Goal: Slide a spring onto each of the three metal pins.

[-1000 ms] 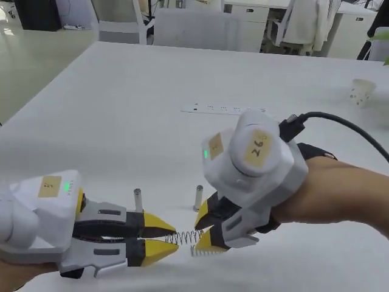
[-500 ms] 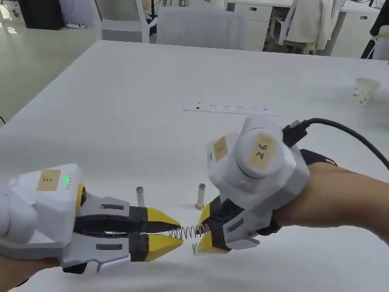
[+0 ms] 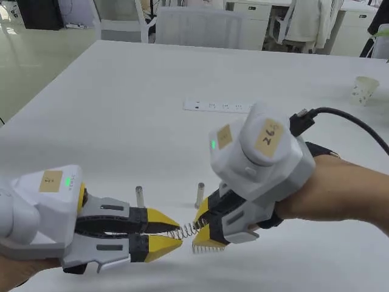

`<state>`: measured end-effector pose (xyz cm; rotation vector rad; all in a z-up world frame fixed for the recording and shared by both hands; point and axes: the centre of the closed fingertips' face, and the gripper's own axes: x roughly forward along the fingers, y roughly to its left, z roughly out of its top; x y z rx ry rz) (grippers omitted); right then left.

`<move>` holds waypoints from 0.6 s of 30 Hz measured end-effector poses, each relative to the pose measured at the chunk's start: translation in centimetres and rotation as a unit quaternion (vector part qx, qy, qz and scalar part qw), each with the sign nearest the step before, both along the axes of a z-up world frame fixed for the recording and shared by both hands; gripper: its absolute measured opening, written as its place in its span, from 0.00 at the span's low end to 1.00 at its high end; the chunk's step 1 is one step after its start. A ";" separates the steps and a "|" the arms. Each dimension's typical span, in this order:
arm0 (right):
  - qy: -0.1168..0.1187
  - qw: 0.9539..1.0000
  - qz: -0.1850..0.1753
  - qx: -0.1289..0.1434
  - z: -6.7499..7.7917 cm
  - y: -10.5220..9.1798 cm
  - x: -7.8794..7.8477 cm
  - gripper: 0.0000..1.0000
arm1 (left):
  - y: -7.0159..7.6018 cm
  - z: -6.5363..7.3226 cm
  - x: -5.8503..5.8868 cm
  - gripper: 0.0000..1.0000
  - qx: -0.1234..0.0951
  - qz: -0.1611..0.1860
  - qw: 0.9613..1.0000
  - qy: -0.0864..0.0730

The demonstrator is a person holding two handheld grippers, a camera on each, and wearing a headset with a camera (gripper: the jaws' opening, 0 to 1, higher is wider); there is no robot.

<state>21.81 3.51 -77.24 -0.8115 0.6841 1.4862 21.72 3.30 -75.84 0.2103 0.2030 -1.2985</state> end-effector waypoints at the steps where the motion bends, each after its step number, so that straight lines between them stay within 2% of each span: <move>1: 0.002 1.000 0.000 0.003 0.2 0.1 0.0 0.09 | 0.0 0.0 0.0 0.02 0.000 0.000 1.000 0.000; 7: 0.006 1.000 0.003 0.005 0.7 0.7 -0.4 0.09 | 0.0 -0.1 0.0 0.02 0.000 0.000 1.000 0.003; 18: 0.005 1.000 0.013 -0.026 0.9 0.9 -0.9 0.09 | -0.5 -0.3 -0.3 0.02 0.003 -0.008 1.000 0.008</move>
